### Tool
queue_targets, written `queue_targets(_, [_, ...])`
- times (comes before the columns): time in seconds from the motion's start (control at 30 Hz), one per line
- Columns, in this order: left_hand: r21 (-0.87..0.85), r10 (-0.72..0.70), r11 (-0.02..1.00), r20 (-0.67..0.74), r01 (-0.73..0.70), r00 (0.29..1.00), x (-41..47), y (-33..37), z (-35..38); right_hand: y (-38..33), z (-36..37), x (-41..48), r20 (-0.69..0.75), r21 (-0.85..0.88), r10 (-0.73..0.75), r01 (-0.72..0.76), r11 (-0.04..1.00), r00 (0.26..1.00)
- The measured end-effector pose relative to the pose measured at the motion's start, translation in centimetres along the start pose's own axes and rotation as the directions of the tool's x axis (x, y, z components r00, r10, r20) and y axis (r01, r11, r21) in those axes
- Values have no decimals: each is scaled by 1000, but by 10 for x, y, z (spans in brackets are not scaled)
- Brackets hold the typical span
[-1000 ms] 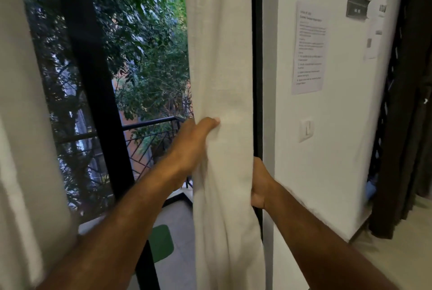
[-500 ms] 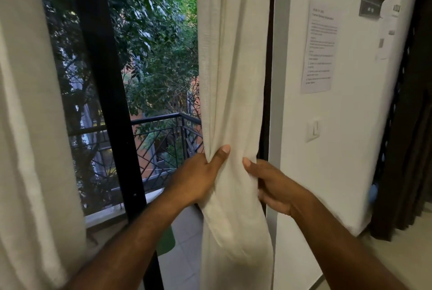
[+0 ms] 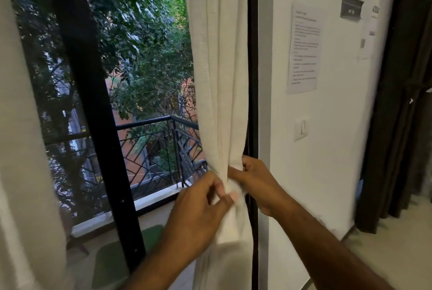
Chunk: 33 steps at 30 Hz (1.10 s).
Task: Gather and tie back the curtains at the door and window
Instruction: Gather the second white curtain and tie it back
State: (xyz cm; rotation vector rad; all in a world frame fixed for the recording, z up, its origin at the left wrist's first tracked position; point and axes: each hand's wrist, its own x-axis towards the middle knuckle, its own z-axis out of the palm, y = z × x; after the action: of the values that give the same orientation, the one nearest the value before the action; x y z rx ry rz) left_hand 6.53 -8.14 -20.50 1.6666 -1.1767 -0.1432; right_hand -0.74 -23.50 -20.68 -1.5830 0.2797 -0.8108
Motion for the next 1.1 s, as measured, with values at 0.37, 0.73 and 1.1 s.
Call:
queue_targets(0.37, [-371, 23, 926, -128, -69, 991, 27, 11, 17, 13, -5, -7, 71, -141, 16, -6, 990, 997])
queue_targets(0.73, [-267, 175, 940, -151, -211, 973, 37, 14, 49, 8, -20, -18, 42, -387, -67, 78, 919, 997])
queue_targets(1.1, [491, 475, 805, -194, -334, 858, 47, 6, 30, 38, -18, -20, -71, 469, 135, -86, 879, 988])
